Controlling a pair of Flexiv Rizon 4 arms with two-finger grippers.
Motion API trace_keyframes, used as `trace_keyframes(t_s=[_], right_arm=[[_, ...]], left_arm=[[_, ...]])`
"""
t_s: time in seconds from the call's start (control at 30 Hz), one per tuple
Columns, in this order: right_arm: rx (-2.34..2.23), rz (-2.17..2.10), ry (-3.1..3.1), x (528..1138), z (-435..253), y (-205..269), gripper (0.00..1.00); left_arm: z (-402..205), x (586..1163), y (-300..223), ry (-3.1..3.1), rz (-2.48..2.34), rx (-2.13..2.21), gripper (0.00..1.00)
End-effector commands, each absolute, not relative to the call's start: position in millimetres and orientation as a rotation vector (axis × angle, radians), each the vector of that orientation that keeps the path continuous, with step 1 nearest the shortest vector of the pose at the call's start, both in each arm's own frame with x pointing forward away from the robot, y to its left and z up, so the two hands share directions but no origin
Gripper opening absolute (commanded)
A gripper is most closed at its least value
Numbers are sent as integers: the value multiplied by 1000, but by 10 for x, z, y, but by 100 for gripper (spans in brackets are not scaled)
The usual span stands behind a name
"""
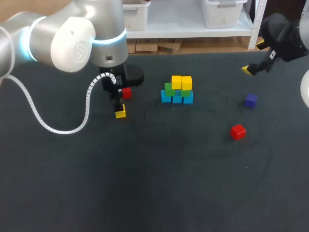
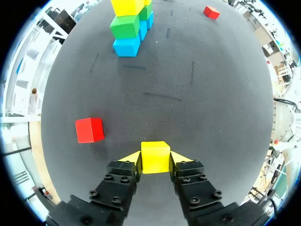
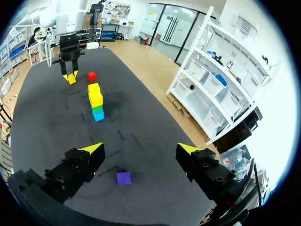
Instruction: Place the blue cubes, place green cubes on the blue cubes, place the yellow cubes on the green cubes, then place the red cubes on the yellow cubes, and place purple cube on the red cubes.
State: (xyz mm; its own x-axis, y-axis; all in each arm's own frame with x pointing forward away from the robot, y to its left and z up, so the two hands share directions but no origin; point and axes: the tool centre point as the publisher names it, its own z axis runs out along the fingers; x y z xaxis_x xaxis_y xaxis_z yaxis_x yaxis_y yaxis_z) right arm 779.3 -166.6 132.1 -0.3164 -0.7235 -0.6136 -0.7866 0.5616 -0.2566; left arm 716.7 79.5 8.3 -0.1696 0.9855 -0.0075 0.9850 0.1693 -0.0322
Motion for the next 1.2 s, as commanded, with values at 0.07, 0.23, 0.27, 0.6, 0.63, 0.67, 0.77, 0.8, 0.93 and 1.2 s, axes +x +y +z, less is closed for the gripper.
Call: trace_keyframes(t_s=[0.07,0.23,0.27,0.6,0.63,0.67,0.77,0.8,0.93,1.2], right_arm=[[-1203,110,2097,7788,1322,-1659,100],[-1203,110,2097,7788,1322,-1659,100],[-1203,110,2097,7788,1322,-1659,100],[-1203,110,2097,7788,1322,-1659,100],[-1203,110,2097,7788,1322,-1659,100],[-1203,110,2097,7788,1322,-1659,100],[-1203,110,2097,7788,1322,-1659,100],[-1203,110,2097,7788,1322,-1659,100],[-1203,110,2097,7788,1322,-1659,100],[-1203,110,2097,7788,1322,-1659,100]], left_arm=[[351,7113,727,-2356,92,-2090,0],[664,7123,607,-2335,143,-2132,0],[726,7119,574,-2317,130,-2160,0],[1015,7166,289,-2220,120,-2254,0],[1041,7162,262,-2212,122,-2256,0],[1060,7159,238,-2199,122,-2261,0],[1095,7167,140,-2181,117,-2263,0],[1107,7172,103,-2175,119,-2264,0],[1136,7210,-45,-2143,132,-2275,0],[1115,7336,-248,-2107,145,-2284,0]])
